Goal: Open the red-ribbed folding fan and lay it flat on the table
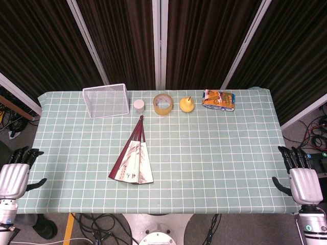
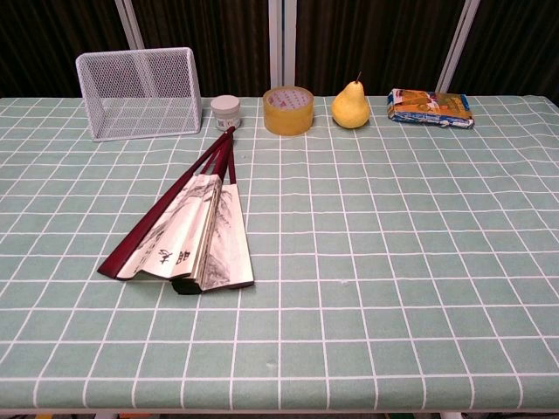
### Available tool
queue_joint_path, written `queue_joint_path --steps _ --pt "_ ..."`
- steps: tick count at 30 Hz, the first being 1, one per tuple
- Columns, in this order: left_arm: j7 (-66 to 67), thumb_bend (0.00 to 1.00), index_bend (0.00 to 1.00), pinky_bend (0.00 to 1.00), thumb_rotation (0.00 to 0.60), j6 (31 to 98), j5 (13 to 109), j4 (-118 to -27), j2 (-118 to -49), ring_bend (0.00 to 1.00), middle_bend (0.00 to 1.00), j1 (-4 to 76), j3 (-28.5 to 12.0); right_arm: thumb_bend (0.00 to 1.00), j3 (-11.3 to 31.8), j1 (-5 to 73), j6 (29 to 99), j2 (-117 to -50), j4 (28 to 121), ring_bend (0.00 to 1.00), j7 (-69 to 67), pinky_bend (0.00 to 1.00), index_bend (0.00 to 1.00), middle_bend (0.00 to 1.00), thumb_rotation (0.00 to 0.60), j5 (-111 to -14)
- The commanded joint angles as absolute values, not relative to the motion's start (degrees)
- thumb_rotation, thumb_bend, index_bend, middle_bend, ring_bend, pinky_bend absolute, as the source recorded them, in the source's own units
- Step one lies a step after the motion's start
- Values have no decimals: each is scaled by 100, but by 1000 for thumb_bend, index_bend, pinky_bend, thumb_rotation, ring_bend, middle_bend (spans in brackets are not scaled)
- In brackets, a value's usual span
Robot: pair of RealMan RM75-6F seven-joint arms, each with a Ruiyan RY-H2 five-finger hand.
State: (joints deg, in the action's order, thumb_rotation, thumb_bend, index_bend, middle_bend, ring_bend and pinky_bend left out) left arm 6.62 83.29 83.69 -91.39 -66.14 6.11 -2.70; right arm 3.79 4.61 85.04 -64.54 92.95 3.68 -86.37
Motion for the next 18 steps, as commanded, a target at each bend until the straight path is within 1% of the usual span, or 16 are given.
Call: queue_joint_path --steps 1,7,10,13,15,17,18 --pt "654 66 236 132 600 8315 8361 -9125 -6632 100 190 618 -270 160 385 465 8512 -6459 9301 0 379 0 0 107 600 -8643" --pt "597 66 237 132 600 8285 8355 -9107 -6637 100 190 643 -282 160 387 450 8565 -6465 9293 0 357 0 0 107 600 -8671" --pt "386 66 246 134 600 8137 8351 -9102 -6608 100 190 741 -319 160 388 449 8588 -6440 9268 0 344 0 0 107 600 -8704" --pt "-225 66 250 149 600 7773 8346 -9105 -6507 101 190 1004 -443 160 421 525 8531 -6350 9275 0 398 0 0 107 600 -8754" --pt "-721 66 252 168 600 7403 8318 -9062 -6443 103 191 1256 -544 160 475 602 8513 -6284 9288 0 448 0 0 107 600 -8809" --pt "-1207 66 252 203 600 6992 8269 -9048 -6385 133 202 1546 -666 161 527 679 8493 -6227 9310 0 494 0 0 107 600 -8861" --pt "-1466 66 252 251 600 6771 8212 -9068 -6363 166 216 1687 -732 161 546 710 8483 -6207 9320 0 510 0 0 107 600 -8882"
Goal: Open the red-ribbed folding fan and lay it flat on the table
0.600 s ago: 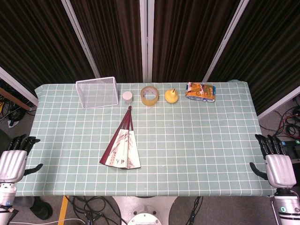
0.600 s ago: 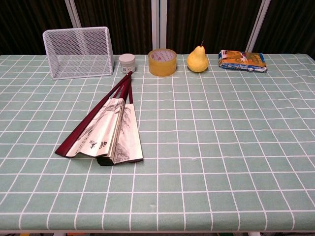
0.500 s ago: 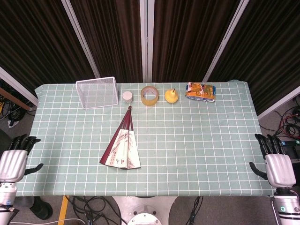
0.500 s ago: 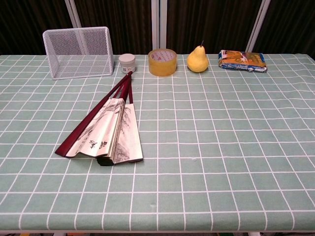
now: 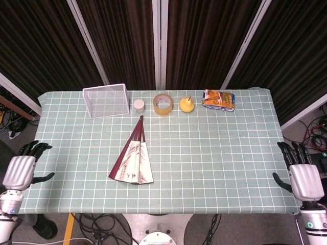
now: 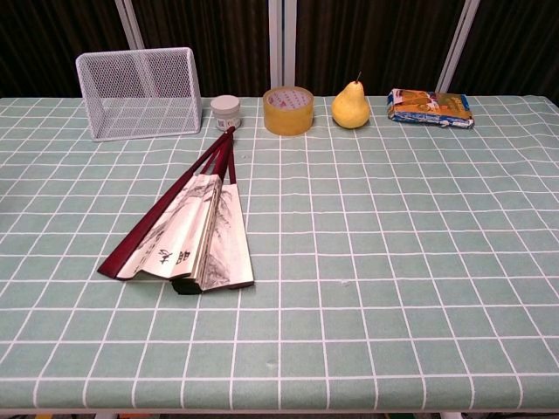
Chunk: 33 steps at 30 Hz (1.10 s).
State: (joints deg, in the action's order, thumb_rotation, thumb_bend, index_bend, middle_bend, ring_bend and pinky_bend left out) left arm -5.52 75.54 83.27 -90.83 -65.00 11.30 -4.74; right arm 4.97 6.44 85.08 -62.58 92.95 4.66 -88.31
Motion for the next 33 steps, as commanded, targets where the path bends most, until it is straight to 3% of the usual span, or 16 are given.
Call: queue_joint_path --steps 1,4,11,17,23,33 --pt "-1754 67 252 282 600 6526 8145 -9093 -6339 183 226 1835 -798 161 564 741 8472 -6188 9333 0 527 0 0 108 600 -8901" --pt "-2629 72 252 391 600 5573 7823 -9183 -6251 227 269 2358 -1018 163 601 825 8436 -6139 9382 0 578 0 0 107 600 -8958" --pt "-3655 123 254 478 600 3539 7009 -8762 -6582 284 302 3581 -1438 164 592 895 8387 -6100 9443 0 605 0 0 108 600 -8997" --pt "-3608 129 251 522 600 2394 6106 -8083 -7100 314 311 4370 -1538 164 597 864 8460 -6074 9463 0 611 0 0 108 600 -8959" --pt "-3411 129 223 526 600 1777 5099 -7485 -7571 314 312 4966 -1366 164 577 834 8499 -6036 9500 0 615 0 0 110 600 -8943" --pt "-2931 132 198 533 600 1687 3643 -7055 -8097 314 312 5720 -650 165 536 807 8512 -6053 9473 0 552 0 0 113 600 -8922"
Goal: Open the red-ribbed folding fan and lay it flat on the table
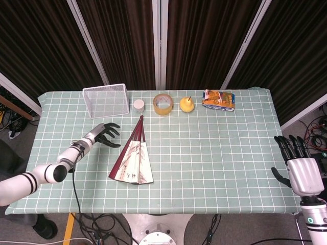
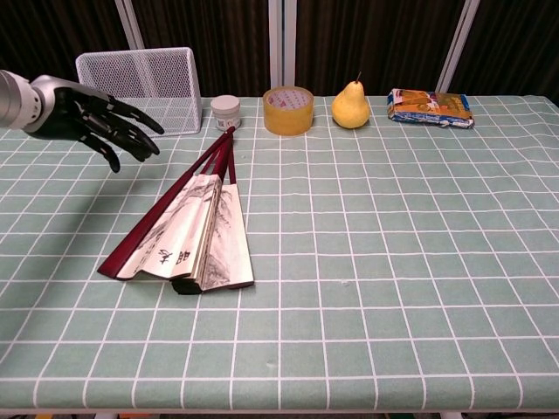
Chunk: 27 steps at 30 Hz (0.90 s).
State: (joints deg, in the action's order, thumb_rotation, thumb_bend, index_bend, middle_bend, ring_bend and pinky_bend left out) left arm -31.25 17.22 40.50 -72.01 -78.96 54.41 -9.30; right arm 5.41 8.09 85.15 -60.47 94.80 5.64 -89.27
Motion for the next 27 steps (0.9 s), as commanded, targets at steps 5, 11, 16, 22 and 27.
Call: queue_joint_path --steps 5,11,16,22,27 --pt "-2730 132 194 534 600 1731 2980 -6916 -8259 314 311 6065 -297 165 518 790 8519 -6047 9447 0 512 0 0 114 600 -8907" --pt "-2547 131 191 535 600 1744 2465 -6945 -8368 314 306 6351 -41 165 502 773 8519 -6053 9404 0 472 0 0 115 600 -8883" --pt "-2351 131 191 539 600 1892 2175 -6908 -8507 314 303 6527 143 199 488 726 8564 -6052 9351 0 388 0 0 117 600 -8856" --pt "-2293 131 190 541 600 1814 1948 -6901 -8595 333 311 6620 138 203 466 711 8557 -6075 9298 0 336 0 0 119 600 -8852" --pt "-2319 131 195 587 600 1622 1829 -6864 -8655 418 382 6673 65 199 460 704 8560 -6069 9291 0 308 0 0 121 600 -8852"
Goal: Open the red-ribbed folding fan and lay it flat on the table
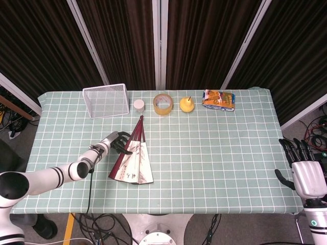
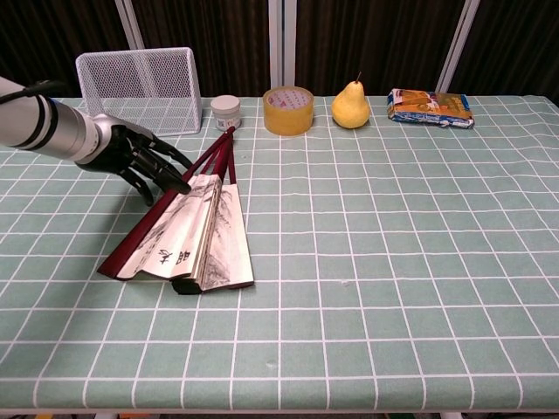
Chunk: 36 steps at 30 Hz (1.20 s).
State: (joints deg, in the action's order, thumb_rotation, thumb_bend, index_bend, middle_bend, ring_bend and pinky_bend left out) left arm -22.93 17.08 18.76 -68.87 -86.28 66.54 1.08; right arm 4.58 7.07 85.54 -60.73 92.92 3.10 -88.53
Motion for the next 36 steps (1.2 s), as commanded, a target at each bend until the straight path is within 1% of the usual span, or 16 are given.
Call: queue_joint_path --steps 1,4,6,10,14,18,21,25,28,30,34,36 --pt "-2338 131 198 596 600 1582 1813 -6845 -8670 434 404 6674 46 201 463 703 8565 -6067 9291 0 306 0 0 121 600 -8851" --pt "-2374 131 228 599 600 1619 1732 -6749 -8775 487 466 6686 39 207 461 698 8568 -6066 9289 0 300 0 0 123 600 -8848" --pt "-2358 133 273 622 600 1718 1635 -6691 -8852 532 506 6720 98 206 454 694 8561 -6069 9286 0 292 0 0 123 600 -8841" --pt "-2266 155 335 654 600 1824 1416 -6638 -8932 566 532 6816 257 207 454 690 8558 -6068 9291 0 288 0 0 124 600 -8833" --pt "-2212 176 364 668 600 1855 1175 -6635 -8969 576 539 6891 353 208 459 693 8555 -6079 9290 0 286 0 0 125 600 -8827" --pt "-2115 234 417 725 600 1976 996 -6638 -9031 622 584 6952 430 210 457 700 8540 -6086 9284 0 274 0 0 126 600 -8828" --pt "-2036 301 481 781 600 2102 895 -6674 -9069 672 640 6968 444 214 461 703 8534 -6082 9281 0 262 0 0 127 600 -8821" --pt "-1926 361 545 805 600 2252 797 -6732 -9082 715 693 6960 418 213 453 723 8497 -6078 9278 0 259 0 0 129 600 -8836" --pt "-1881 378 578 810 600 2323 787 -6815 -9042 734 721 6902 328 214 435 753 8436 -6078 9289 0 242 0 0 130 600 -8856" --pt "-1915 388 605 810 600 2391 846 -6915 -8984 747 745 6798 184 216 418 784 8373 -6076 9309 0 184 0 0 132 600 -8876" --pt "-2030 408 632 810 600 2377 1253 -7122 -8814 748 754 6478 -179 225 336 911 8101 -6033 9432 0 -87 0 0 149 600 -8966" --pt "-2101 415 641 810 600 2356 1604 -7219 -8734 748 755 6260 -404 238 280 1045 7842 -5966 9557 0 -373 0 6 160 600 -9038"
